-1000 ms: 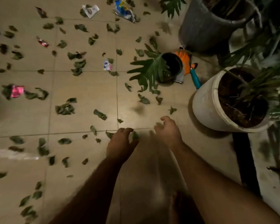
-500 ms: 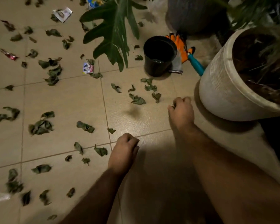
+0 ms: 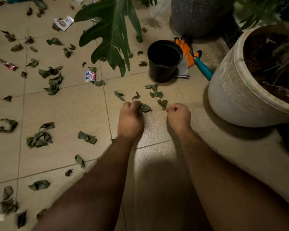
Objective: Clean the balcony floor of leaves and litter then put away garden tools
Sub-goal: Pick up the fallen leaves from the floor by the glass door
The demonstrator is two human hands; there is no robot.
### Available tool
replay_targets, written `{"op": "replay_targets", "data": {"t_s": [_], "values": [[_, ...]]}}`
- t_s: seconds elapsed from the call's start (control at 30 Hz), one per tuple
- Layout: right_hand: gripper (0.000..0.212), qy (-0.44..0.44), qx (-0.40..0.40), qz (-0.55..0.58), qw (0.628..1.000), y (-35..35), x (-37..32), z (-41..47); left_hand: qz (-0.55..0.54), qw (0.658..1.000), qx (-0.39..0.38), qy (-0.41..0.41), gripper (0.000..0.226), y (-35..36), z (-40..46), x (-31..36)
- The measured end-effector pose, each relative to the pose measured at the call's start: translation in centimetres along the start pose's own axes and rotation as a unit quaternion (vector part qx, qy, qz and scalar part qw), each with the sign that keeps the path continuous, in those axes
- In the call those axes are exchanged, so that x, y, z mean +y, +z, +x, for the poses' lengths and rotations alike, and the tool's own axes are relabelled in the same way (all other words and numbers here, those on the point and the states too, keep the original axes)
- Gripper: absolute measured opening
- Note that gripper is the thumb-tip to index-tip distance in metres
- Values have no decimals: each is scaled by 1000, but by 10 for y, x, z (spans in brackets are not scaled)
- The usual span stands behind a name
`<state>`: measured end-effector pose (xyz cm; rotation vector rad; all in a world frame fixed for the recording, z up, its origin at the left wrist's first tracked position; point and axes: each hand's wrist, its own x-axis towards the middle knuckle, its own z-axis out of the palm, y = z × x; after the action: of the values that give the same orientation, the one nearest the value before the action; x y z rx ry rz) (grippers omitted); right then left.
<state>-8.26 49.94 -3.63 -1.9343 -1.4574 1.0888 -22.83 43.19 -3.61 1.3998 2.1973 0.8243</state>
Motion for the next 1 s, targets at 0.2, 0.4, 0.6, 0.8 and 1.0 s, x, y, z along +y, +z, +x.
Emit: {"op": "replay_targets", "data": {"t_s": [0.2,0.4,0.6,0.8,1.0], "values": [[21,-21,-3,-58,998,1,-4,17,78,996,-40,8,36,10,19,-9],[54,-70,-47,-147,986,15,-6,9,54,998,-35,6,31,2,-8,-19],[20,-108,-27,-209,972,27,-9,1,-41,998,11,-45,14,-17,-3,-27],[19,5,-79,95,992,23,-21,-6,-255,948,47,-186,36,-26,13,-44],[20,-10,-183,71,981,34,-32,-18,-391,880,62,-263,32,-29,20,-42]]}}
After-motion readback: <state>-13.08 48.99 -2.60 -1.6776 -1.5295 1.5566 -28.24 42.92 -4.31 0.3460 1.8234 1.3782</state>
